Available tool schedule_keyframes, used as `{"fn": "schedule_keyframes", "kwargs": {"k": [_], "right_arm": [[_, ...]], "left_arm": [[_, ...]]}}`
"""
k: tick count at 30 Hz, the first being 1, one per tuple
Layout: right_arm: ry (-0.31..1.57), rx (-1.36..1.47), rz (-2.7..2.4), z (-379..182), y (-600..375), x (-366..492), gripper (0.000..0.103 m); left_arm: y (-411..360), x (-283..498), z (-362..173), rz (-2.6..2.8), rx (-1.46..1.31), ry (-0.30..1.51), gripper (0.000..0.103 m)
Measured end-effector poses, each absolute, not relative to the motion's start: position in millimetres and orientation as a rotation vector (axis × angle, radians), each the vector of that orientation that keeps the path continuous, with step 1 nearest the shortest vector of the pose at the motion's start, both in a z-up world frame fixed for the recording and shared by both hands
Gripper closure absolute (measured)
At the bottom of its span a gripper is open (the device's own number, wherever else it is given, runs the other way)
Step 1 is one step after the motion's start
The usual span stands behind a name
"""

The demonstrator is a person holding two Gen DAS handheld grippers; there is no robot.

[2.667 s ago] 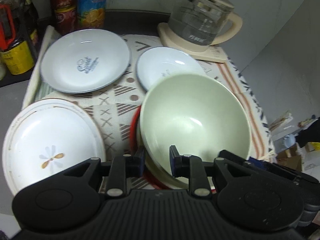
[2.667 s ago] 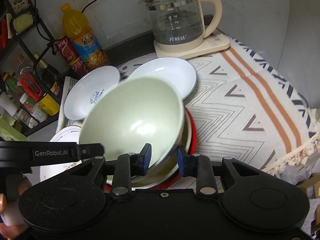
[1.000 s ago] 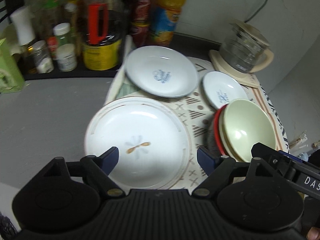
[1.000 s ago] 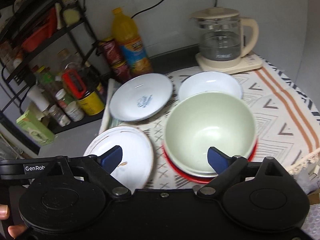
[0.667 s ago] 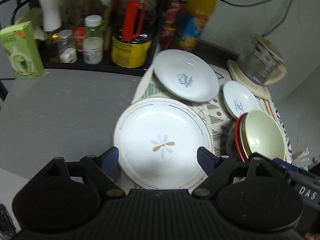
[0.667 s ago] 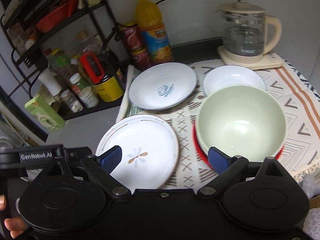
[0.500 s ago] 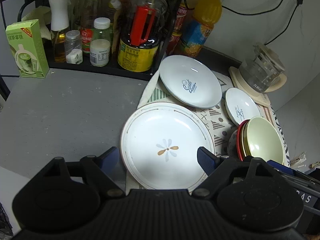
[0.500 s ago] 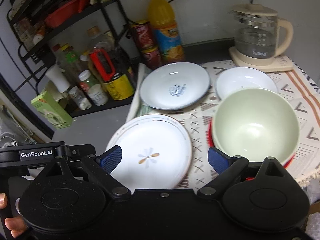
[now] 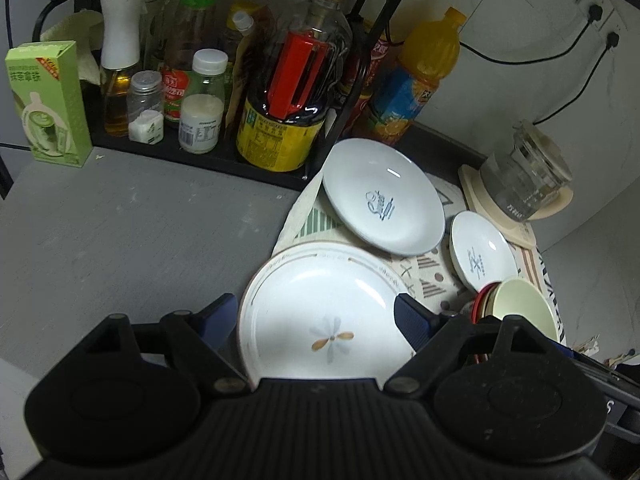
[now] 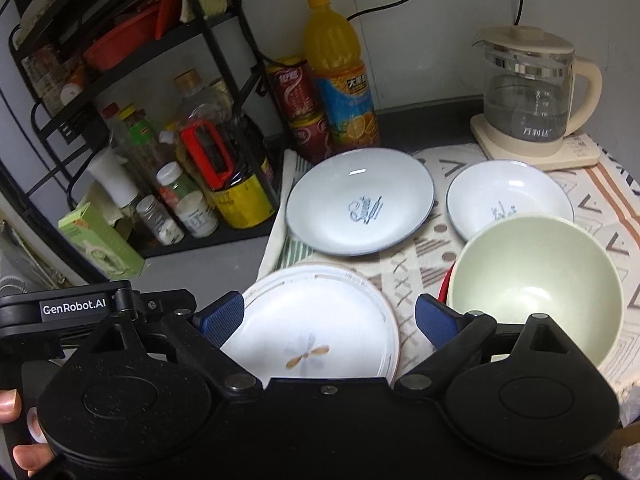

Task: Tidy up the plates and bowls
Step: 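Move both grippers to the white 'Sweet' plate and close on its rim, then lift the 'Sweet' plate with both grippers above the flower plate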

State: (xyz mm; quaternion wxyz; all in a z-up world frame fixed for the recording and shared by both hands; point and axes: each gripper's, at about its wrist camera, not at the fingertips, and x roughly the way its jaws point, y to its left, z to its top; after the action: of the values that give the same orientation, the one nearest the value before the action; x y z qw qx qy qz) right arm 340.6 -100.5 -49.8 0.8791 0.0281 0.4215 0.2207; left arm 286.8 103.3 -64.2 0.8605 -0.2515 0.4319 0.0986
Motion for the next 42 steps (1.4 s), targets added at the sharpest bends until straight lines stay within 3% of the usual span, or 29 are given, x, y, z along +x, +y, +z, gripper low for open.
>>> {"fn": "schedule_keyframes", "kwargs": {"k": [7,10,16,22,26,33,42], "right_arm": [[0.903,0.096,0.399,-69,-94,382,0.019],[0.923,0.135,0.362,-79,-85,399,0.029],[0.961,0.181,0.304,-99,-72,428,0.038],[1.001,0.194,0.254,-121,-60,453,0.039],[1.039,0.228,0.196,-136,-60,470,0.051],[1.073,0.250,0.126,-156,-63,486,0.053],[1.124,0.303,0.077,-185,-59,509,0.065]], "left_arm": [[106,319,-76,0.239,-0.538,0.898,0.020],[109,337,-86,0.216,-0.547,0.928,0.022],[119,371,-101,0.203,-0.576,0.937,0.030],[126,406,-120,0.186,-0.615,0.941,0.043],[123,426,-136,0.184,-0.606,0.946,0.052],[119,453,-159,0.182,-0.625,0.983,0.065],[113,474,-186,0.222,-0.623,1.027,0.086]]}}
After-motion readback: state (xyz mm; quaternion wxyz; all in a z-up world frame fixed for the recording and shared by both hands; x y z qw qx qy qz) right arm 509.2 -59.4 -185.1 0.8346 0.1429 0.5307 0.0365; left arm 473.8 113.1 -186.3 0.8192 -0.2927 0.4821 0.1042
